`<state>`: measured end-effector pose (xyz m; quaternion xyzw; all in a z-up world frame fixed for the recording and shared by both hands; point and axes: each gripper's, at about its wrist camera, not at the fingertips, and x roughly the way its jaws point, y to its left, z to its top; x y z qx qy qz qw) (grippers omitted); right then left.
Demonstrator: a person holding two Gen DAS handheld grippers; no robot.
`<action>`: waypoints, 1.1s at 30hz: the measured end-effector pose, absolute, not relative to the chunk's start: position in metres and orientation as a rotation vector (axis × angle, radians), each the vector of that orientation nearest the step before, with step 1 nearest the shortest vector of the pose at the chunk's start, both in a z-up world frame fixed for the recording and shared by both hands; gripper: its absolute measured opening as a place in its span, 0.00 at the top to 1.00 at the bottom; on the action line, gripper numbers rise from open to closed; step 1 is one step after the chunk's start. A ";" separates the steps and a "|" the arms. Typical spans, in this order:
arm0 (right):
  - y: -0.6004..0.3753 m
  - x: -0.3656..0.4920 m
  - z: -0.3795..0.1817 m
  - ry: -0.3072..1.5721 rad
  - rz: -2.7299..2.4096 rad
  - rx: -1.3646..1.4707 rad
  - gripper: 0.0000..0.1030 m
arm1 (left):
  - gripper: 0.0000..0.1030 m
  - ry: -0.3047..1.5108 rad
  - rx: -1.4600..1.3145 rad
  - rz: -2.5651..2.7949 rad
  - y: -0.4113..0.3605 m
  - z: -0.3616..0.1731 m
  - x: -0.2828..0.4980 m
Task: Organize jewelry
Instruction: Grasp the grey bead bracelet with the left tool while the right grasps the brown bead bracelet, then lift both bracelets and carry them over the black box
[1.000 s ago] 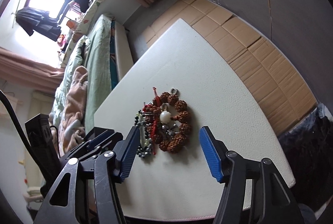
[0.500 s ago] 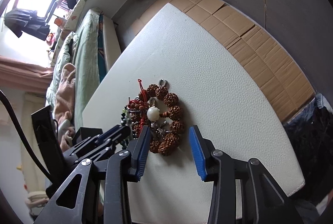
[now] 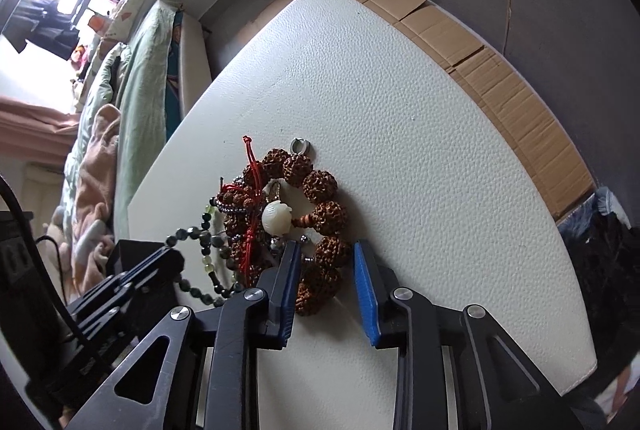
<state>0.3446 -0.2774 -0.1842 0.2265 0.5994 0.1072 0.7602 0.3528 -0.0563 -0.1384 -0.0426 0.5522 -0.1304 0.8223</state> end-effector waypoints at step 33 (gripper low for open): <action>-0.261 0.315 -0.101 0.993 0.483 0.551 0.81 | 0.91 0.958 -0.206 -0.219 0.012 -0.025 0.290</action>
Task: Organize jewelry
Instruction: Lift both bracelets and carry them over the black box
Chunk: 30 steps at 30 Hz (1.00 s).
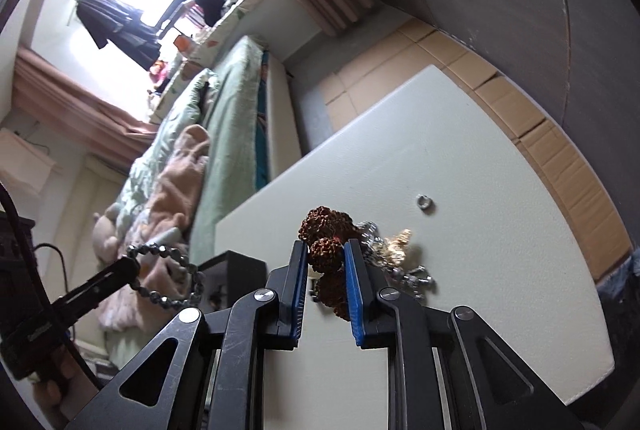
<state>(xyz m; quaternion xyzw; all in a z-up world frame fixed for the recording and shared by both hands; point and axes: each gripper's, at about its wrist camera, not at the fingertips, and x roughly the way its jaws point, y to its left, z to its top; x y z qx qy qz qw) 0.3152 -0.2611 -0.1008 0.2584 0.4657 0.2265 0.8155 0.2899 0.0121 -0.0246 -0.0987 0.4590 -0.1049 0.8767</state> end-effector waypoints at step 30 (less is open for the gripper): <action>-0.139 0.312 0.007 0.858 0.812 0.463 0.81 | 0.91 0.839 -0.455 -0.164 0.119 -0.034 0.263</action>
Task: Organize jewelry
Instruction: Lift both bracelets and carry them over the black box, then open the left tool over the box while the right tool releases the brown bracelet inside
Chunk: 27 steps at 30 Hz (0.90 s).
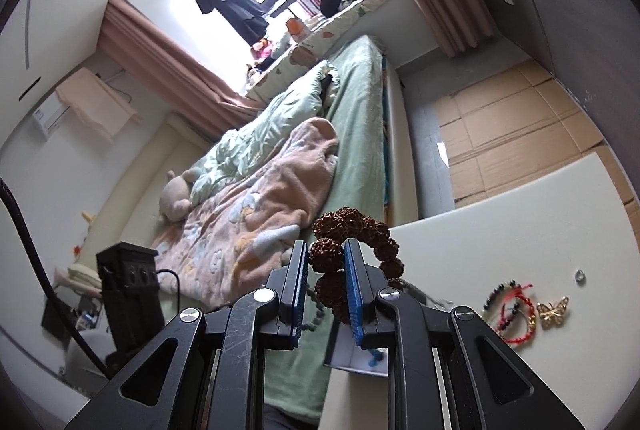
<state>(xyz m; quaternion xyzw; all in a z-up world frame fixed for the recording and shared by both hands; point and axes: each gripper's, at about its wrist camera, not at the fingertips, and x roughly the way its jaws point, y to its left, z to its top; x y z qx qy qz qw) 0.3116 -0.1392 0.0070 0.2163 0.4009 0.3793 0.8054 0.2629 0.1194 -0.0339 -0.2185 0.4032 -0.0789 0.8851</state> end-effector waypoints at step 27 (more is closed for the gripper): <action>-0.093 0.310 -0.040 0.956 0.848 0.379 0.81 | 0.21 0.753 -0.588 -0.055 0.154 -0.073 0.247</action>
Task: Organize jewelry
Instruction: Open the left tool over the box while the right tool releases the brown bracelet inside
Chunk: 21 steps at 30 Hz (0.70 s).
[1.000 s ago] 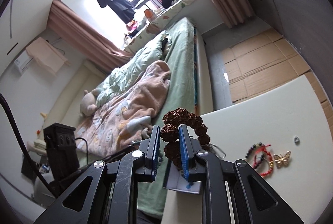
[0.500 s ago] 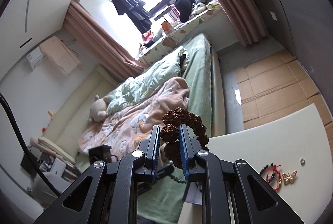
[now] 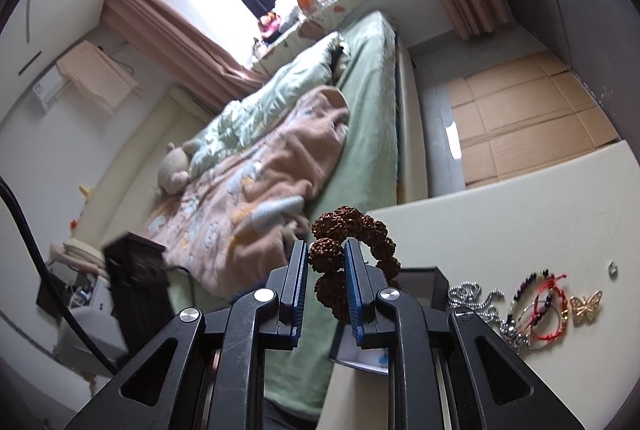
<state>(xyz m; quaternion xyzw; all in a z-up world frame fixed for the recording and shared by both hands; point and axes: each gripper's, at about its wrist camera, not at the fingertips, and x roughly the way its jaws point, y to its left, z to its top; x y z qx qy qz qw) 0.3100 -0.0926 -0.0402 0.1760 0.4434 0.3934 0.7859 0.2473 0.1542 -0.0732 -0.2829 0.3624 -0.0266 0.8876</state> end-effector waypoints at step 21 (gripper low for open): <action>-0.202 0.316 -0.070 1.067 0.630 0.480 0.56 | 0.22 0.839 -0.416 -0.124 0.086 -0.064 0.266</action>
